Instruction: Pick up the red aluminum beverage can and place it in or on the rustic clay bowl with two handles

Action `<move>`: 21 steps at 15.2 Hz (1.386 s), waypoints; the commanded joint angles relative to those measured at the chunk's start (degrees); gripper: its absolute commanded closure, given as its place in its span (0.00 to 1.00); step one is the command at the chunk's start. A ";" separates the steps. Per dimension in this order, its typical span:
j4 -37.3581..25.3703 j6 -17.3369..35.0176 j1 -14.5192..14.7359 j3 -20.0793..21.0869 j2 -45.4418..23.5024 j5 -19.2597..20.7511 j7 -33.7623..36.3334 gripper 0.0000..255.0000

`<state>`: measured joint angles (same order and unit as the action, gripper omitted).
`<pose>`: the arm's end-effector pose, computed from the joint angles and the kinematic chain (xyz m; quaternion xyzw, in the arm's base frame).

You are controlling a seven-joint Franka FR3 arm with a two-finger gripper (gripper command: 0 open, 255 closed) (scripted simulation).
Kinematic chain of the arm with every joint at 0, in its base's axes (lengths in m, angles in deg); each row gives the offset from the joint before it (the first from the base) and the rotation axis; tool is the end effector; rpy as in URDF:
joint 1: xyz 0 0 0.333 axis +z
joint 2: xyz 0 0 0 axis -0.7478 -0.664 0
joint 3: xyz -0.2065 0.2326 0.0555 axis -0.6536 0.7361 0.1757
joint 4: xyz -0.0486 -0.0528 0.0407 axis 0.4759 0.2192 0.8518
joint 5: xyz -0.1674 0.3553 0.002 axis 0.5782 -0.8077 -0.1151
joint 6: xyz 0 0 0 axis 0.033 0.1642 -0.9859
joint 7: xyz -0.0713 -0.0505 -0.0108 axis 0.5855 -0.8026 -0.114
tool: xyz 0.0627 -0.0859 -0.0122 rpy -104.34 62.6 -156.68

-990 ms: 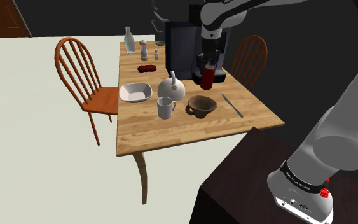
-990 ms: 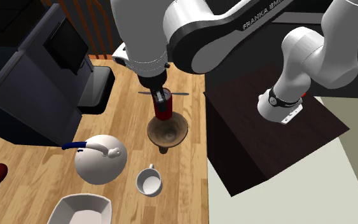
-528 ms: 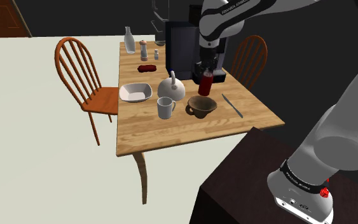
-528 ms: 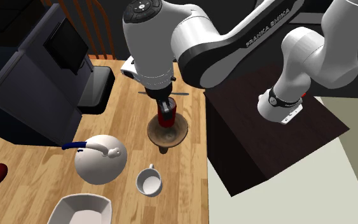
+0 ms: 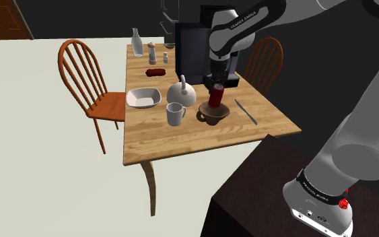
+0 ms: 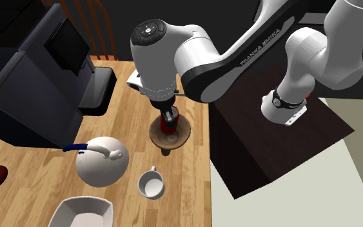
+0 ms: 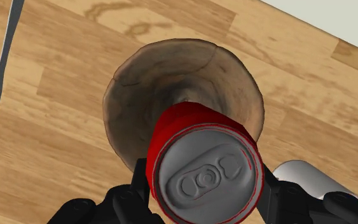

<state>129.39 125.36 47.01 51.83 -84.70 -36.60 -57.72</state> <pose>0.5400 -0.0904 0.3635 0.9977 -0.0624 -0.0225 0.0136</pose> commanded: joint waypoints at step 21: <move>-2.32 -3.77 0.12 0.05 1.52 0.18 0.18 0.00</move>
<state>127.87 123.13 47.08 51.86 -83.83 -36.50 -57.62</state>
